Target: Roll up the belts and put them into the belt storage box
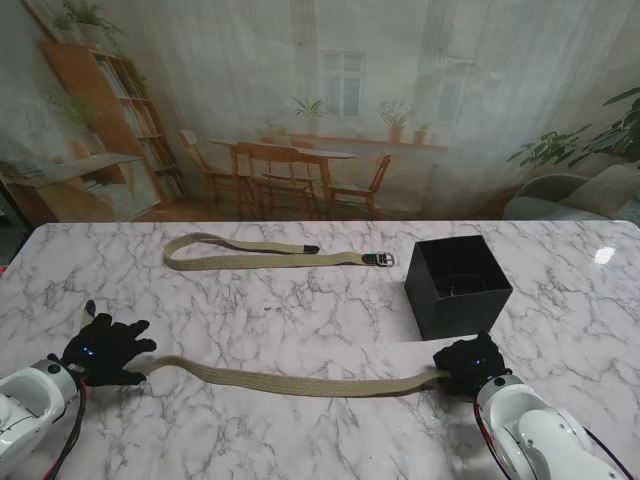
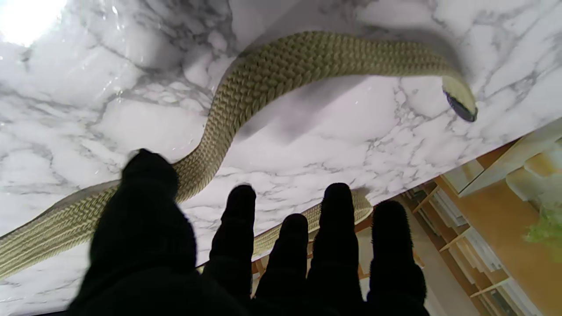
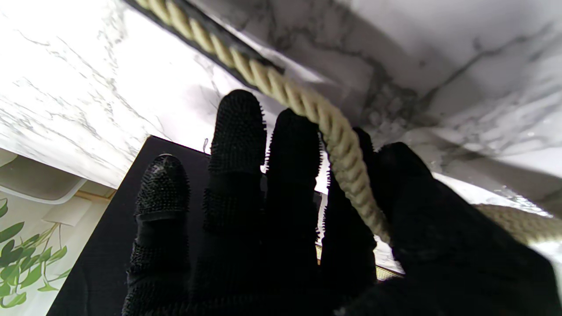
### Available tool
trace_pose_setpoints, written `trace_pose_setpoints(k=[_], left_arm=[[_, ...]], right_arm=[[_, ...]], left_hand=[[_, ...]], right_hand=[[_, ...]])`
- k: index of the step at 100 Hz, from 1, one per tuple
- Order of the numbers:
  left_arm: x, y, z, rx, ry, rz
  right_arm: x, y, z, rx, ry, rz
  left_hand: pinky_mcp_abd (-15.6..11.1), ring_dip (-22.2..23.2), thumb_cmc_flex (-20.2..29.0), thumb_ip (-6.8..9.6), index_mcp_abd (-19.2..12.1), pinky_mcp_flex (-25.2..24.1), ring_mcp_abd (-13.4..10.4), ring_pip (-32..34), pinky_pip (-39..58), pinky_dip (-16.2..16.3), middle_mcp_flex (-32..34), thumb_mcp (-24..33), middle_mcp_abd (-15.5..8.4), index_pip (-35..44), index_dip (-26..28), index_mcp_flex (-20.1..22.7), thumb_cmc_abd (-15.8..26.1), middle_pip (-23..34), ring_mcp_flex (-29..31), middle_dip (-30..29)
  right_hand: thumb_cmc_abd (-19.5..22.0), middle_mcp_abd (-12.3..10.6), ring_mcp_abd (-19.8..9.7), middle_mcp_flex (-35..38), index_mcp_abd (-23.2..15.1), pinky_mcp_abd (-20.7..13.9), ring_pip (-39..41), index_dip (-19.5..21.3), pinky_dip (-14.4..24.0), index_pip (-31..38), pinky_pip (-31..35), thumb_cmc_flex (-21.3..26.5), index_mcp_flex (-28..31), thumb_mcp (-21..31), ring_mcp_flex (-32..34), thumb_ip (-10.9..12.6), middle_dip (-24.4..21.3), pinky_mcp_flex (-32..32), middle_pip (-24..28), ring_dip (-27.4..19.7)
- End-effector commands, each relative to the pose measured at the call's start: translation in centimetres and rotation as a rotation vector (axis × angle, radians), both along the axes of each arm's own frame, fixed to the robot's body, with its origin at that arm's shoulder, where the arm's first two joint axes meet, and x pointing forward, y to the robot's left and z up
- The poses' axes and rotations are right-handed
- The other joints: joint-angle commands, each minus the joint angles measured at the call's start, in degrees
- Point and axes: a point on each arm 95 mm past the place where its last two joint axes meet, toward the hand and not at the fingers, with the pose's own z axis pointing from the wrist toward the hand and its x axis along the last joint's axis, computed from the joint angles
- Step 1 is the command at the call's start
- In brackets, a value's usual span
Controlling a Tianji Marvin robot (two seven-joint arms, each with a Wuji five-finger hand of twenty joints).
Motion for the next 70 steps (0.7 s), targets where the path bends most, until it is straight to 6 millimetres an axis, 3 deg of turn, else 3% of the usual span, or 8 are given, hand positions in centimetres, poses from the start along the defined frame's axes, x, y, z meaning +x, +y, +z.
trace_pose_setpoints(k=[1, 5, 12, 23, 39, 52, 61, 70], left_arm=[[0.2, 0.5, -1.0, 0.025, 0.034, 0.029], [0.3, 0.6, -1.2, 0.035, 0.037, 0.037], [0.6, 0.9, -1.6, 0.048, 0.044, 0.054], [0.8, 1.3, -2.1, 0.072, 0.058, 0.081], [1.1, 2.2, -2.4, 0.12, 0.053, 0.114], [1.5, 3.5, -1.9, 0.174, -0.002, 0.141], [1.8, 4.3, -1.7, 0.176, -0.022, 0.168], [2.1, 4.9, -1.8, 0.198, -0.045, 0.192]], right_arm=[[-0.3, -0.2, -0.5, -0.007, 0.014, -0.003], [-0.3, -0.2, -0.5, -0.009, 0.015, -0.002], [-0.3, -0.2, -0.5, -0.01, 0.019, -0.001], [-0.2, -0.2, -0.4, -0.01, 0.024, 0.001], [0.0, -0.3, -0.3, -0.013, 0.042, 0.003], [0.4, -0.1, 0.1, -0.02, 0.063, 0.017], [0.7, 0.0, 0.2, -0.028, 0.077, 0.028], [1.1, 0.2, -0.1, -0.041, 0.095, 0.033]], left_hand=[[0.34, 0.62, 3.17, 1.78, -0.37, -0.01, -0.06, 0.45, 1.7, 1.02, -0.46, 0.97, 0.67, 4.6, 4.18, 3.91, 0.68, 0.77, -0.68, 1.06], [0.3, 0.69, 6.1, 1.78, -2.04, 0.06, -0.2, 0.59, 2.09, 0.91, 0.13, 1.79, 0.46, 8.22, 11.4, 5.15, -1.35, 1.22, -0.58, 1.45], [0.26, 0.73, 9.96, 1.68, -3.8, 0.03, -0.21, 0.74, 2.43, 0.79, 1.53, 2.75, -0.05, 13.07, 15.76, 8.4, -3.22, 2.15, -0.39, 2.02], [0.1, 1.0, 13.64, 1.83, -3.7, 0.24, -0.55, 1.18, 3.18, 0.5, 3.93, 3.41, -0.73, 21.72, 15.49, 11.2, -2.31, 3.84, 0.15, 3.61], [-0.05, 1.36, 14.45, 1.98, -1.67, 0.53, -0.85, 1.69, 3.7, 0.57, 4.87, 4.11, -0.95, 24.11, 16.69, 10.51, -1.88, 5.02, 0.75, 4.51], [-0.31, 1.62, 14.51, 1.86, -1.11, 0.75, -0.86, 1.97, 4.19, 0.65, 5.45, 4.23, -1.18, 24.68, 17.01, 9.93, -1.47, 5.63, 1.06, 5.0], [-0.18, 1.68, 14.46, 1.74, -1.41, 0.54, -0.81, 1.95, 4.3, 0.64, 5.4, 4.18, -1.29, 24.61, 16.91, 9.39, -1.03, 5.71, 0.91, 5.12], [0.14, 1.62, 13.19, 1.39, -1.76, 0.15, -0.28, 1.72, 4.14, 0.46, 5.55, 3.17, -1.12, 22.96, 15.06, 8.85, 0.33, 5.58, 0.57, 5.11]], right_hand=[[0.89, 0.3, 0.92, 0.46, -1.29, 0.68, 0.46, -2.15, 0.33, -3.68, 0.18, 2.09, 0.26, 0.33, 0.43, 1.3, 0.22, -0.3, 0.15, -0.02], [0.75, 0.28, 0.88, 0.68, -1.19, 0.74, 0.63, -2.14, 0.32, -3.63, 0.17, 2.34, 0.31, 0.49, 0.58, 1.25, 0.29, -0.26, 0.34, 0.04], [0.74, 0.2, 0.73, 0.94, -1.12, 0.74, 0.96, -2.2, 0.32, -3.65, 0.19, 2.38, 0.26, 0.57, 0.88, 1.12, 0.43, -0.17, 0.66, 0.17], [0.55, -0.05, 0.73, 1.52, -0.8, 0.67, 1.67, -2.32, 0.31, -3.74, 0.25, 2.13, 0.05, 0.59, 1.43, 1.02, 0.75, 0.0, 1.37, 0.47], [0.26, -0.23, 0.84, 2.16, -0.18, 0.76, 2.75, -2.5, 0.29, -3.88, 0.3, 2.0, -0.3, 0.88, 2.09, 1.16, 1.28, 0.14, 2.46, 0.94], [3.45, 0.28, 1.16, 1.35, 0.63, 0.9, 2.5, -2.16, 0.11, -4.01, 0.05, 5.79, -1.76, -1.07, 1.36, 1.28, 1.29, -0.16, 2.12, 0.81], [1.64, 0.52, 0.95, -0.81, 1.33, 0.5, 0.52, -2.39, 0.13, -5.76, -0.04, 0.19, -3.53, -1.76, -0.41, 2.1, 0.79, -0.55, 0.54, 0.07], [1.31, 1.1, 0.95, -3.51, 2.71, 0.1, -1.88, 1.48, 0.34, -11.73, -0.15, -5.52, -2.88, -1.29, -2.68, 2.92, 0.12, -1.06, -1.07, -0.65]])
